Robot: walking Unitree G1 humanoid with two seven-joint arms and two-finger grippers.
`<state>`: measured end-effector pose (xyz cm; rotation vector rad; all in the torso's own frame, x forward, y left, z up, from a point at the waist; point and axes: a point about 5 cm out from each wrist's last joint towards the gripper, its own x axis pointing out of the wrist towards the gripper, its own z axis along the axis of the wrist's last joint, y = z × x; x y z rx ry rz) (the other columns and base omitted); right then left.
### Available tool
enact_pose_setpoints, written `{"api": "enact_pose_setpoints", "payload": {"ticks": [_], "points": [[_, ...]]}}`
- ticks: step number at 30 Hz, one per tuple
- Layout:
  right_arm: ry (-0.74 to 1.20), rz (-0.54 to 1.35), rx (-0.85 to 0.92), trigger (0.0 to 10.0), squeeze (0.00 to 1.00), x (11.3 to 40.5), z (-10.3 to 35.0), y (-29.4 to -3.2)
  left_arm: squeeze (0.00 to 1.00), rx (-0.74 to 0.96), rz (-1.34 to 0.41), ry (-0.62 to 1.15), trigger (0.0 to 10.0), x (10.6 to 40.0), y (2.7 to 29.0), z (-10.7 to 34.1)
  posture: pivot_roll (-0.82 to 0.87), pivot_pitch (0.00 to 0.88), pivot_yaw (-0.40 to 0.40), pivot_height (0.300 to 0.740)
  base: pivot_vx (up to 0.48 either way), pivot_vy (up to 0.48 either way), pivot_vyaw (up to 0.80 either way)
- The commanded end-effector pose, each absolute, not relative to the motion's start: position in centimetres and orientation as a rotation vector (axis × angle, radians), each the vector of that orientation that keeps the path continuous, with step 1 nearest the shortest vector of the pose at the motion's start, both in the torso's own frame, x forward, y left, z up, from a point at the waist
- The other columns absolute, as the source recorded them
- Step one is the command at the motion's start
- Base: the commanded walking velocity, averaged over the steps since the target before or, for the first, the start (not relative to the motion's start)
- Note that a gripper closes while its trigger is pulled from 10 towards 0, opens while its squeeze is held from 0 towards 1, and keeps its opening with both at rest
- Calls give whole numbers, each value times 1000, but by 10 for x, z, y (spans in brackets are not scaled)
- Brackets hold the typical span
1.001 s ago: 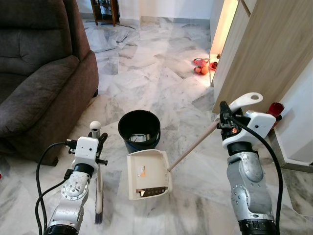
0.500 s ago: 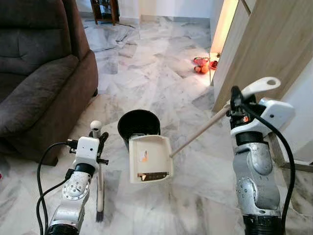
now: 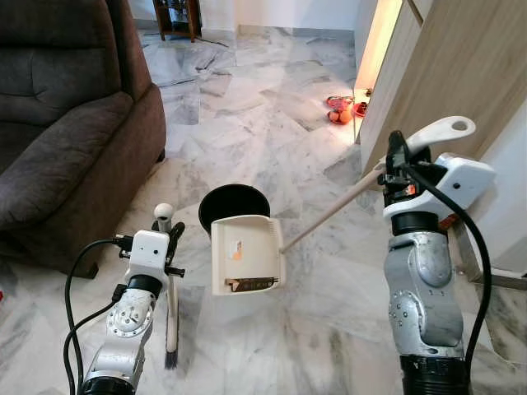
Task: Sweep floor
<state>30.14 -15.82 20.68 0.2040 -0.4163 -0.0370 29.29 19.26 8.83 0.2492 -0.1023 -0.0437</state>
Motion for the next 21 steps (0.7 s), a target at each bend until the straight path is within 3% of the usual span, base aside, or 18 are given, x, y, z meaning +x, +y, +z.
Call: {"api": "enact_pose_setpoints", "payload": {"ticks": [1,21], "points": [[-507,-17,216,10000,0,297,224,-154,0,273,-50,-133,10000,295,191,93,2,75,7,740,281,0,0],[-537,10,217,10000,0,297,231,-151,0,269,-46,-134,10000,296,190,94,-2,86,5,740,303,0,0]]}}
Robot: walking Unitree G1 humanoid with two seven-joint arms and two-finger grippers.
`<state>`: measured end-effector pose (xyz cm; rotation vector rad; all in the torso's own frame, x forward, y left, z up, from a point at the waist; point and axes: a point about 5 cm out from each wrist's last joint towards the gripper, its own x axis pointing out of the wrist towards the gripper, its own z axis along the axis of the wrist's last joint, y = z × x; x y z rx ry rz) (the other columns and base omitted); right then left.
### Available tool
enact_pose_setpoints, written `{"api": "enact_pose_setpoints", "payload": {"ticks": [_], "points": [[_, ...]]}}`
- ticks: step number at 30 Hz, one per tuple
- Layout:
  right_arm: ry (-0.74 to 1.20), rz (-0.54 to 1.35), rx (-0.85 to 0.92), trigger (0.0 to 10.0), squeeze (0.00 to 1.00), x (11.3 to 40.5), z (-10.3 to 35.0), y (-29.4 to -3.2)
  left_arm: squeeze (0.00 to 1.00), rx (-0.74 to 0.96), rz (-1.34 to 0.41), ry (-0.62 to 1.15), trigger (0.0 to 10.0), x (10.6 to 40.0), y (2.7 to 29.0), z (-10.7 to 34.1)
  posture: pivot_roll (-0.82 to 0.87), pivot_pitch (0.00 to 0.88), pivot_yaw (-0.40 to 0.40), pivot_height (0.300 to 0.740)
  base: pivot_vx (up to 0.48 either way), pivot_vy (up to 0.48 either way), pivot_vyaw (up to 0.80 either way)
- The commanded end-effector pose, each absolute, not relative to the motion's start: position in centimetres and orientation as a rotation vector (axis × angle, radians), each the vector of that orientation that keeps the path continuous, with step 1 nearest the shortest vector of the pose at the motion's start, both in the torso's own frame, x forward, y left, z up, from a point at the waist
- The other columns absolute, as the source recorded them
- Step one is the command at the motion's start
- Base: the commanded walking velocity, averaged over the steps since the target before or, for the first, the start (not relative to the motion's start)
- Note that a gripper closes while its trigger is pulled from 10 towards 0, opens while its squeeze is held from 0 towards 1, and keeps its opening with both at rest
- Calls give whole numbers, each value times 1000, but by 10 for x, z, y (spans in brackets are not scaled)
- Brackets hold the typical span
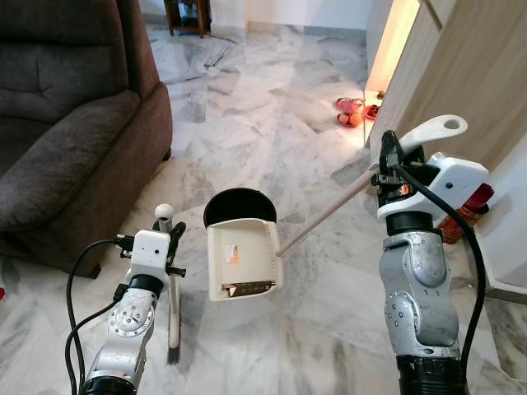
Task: Sweep floor
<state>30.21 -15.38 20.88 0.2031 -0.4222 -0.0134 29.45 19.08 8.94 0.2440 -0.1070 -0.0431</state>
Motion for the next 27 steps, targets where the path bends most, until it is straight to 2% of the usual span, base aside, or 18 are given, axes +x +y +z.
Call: {"api": "enact_pose_setpoints", "payload": {"ticks": [1,4,27], "points": [[-537,10,217,10000,0,297,231,-151,0,269,-46,-134,10000,296,190,94,-2,86,5,740,304,0,0],[-541,9,216,10000,0,297,232,-151,0,269,-45,-135,10000,296,190,94,0,87,5,740,304,0,412],[-595,14,254,10000,0,296,244,-151,0,267,-44,-140,10000,296,191,95,1,90,7,740,304,0,0]]}}
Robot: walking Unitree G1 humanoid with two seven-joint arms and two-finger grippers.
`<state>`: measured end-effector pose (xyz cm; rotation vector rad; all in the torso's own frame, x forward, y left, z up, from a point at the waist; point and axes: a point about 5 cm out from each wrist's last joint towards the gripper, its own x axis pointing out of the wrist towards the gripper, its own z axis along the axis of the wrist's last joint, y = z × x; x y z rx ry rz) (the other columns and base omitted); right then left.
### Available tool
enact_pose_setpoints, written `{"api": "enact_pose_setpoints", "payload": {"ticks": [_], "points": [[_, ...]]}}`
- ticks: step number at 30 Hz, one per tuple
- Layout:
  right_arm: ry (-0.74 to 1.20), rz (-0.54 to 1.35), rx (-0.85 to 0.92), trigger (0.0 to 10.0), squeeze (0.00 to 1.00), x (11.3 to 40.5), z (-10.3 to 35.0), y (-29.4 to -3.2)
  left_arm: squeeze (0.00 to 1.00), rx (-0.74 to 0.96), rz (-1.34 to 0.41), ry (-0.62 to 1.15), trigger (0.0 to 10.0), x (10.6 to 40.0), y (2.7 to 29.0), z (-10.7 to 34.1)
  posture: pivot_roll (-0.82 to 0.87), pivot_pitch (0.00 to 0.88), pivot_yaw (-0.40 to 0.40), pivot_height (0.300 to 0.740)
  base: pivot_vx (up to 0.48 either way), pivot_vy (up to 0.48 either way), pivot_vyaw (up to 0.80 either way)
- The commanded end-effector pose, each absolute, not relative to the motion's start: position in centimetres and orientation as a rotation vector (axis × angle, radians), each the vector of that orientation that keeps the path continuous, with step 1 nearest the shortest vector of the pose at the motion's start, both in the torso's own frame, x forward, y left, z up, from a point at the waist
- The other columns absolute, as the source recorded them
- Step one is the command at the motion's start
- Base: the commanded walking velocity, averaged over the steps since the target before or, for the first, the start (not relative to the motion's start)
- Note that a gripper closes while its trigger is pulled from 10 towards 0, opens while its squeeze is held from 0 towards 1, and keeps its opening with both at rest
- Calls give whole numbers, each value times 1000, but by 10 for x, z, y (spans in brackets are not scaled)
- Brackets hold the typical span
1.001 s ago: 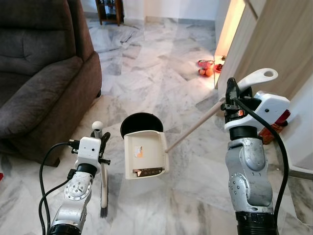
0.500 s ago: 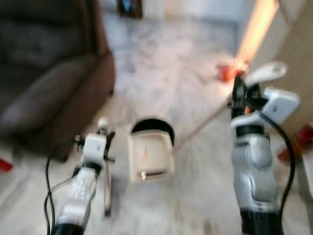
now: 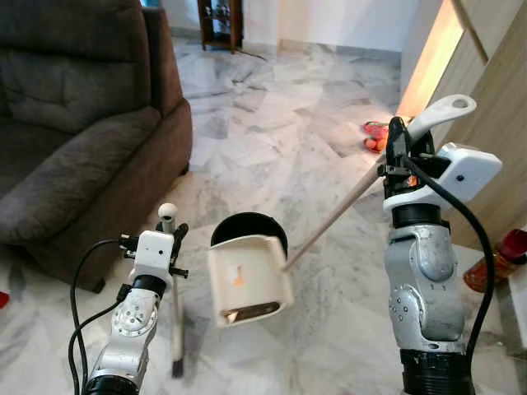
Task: Sweep floor
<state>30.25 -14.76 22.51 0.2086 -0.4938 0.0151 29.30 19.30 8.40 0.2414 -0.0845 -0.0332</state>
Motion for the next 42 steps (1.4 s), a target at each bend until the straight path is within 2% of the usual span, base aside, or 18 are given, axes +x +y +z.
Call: {"api": "enact_pose_setpoints", "payload": {"ticks": [1,42], "points": [[-603,16,256,10000,0,296,246,-151,0,267,-43,-141,10000,297,191,95,1,90,7,740,300,0,0],[-634,68,250,10000,0,295,256,-142,0,264,-39,-146,10000,298,191,95,7,77,6,740,303,0,48]]}}
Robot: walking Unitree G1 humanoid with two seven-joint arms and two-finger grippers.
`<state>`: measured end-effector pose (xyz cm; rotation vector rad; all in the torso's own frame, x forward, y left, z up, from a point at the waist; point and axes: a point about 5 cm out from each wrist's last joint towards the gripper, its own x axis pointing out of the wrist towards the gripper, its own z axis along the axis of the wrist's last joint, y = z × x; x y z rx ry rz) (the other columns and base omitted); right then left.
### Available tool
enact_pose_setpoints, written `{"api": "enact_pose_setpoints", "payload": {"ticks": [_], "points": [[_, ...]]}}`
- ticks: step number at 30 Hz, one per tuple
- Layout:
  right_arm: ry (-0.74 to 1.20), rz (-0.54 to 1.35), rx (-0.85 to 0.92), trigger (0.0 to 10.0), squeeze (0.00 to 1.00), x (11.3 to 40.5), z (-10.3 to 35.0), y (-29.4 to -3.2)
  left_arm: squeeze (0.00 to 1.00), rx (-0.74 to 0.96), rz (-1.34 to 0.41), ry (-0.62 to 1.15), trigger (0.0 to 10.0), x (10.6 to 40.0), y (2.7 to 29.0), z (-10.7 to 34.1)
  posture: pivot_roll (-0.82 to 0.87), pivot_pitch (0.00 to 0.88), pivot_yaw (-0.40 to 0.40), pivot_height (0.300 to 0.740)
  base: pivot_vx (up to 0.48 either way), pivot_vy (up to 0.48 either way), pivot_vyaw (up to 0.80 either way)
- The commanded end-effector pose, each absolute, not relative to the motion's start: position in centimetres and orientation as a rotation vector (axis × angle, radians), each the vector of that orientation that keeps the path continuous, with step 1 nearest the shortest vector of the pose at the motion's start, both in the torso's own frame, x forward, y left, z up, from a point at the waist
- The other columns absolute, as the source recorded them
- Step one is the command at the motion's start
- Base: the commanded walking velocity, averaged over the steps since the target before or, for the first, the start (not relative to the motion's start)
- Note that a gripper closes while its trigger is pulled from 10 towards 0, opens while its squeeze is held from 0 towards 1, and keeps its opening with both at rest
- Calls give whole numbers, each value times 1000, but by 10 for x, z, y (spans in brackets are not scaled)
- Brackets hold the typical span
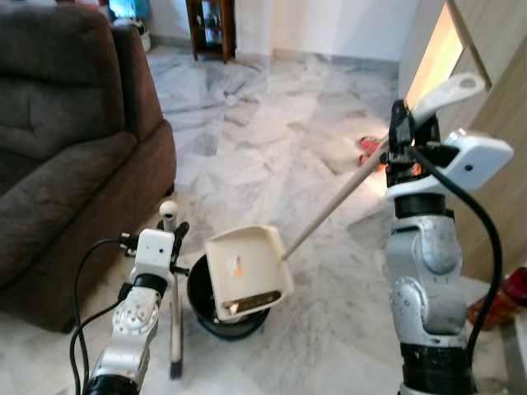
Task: Sweep floor
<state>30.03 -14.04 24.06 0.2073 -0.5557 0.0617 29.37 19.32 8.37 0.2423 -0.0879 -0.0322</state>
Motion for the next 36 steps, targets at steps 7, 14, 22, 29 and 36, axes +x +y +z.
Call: {"api": "enact_pose_setpoints", "payload": {"ticks": [7,14,22,29,36], "points": [[-631,72,248,10000,0,294,256,-142,0,263,-40,-148,10000,298,190,95,4,81,6,740,302,0,0],[-625,74,240,10000,0,294,255,-141,0,256,-38,-158,10000,297,191,96,6,84,5,740,111,0,251],[-624,75,251,10000,0,294,255,-141,0,256,-41,-160,10000,297,191,96,6,84,5,740,0,0,109],[-622,101,276,10000,0,292,254,-132,0,255,-44,-162,10000,297,191,97,7,90,7,740,0,0,0],[-620,138,312,10000,0,288,254,-119,0,254,-43,-163,10000,297,191,97,6,91,7,740,0,0,0]]}}
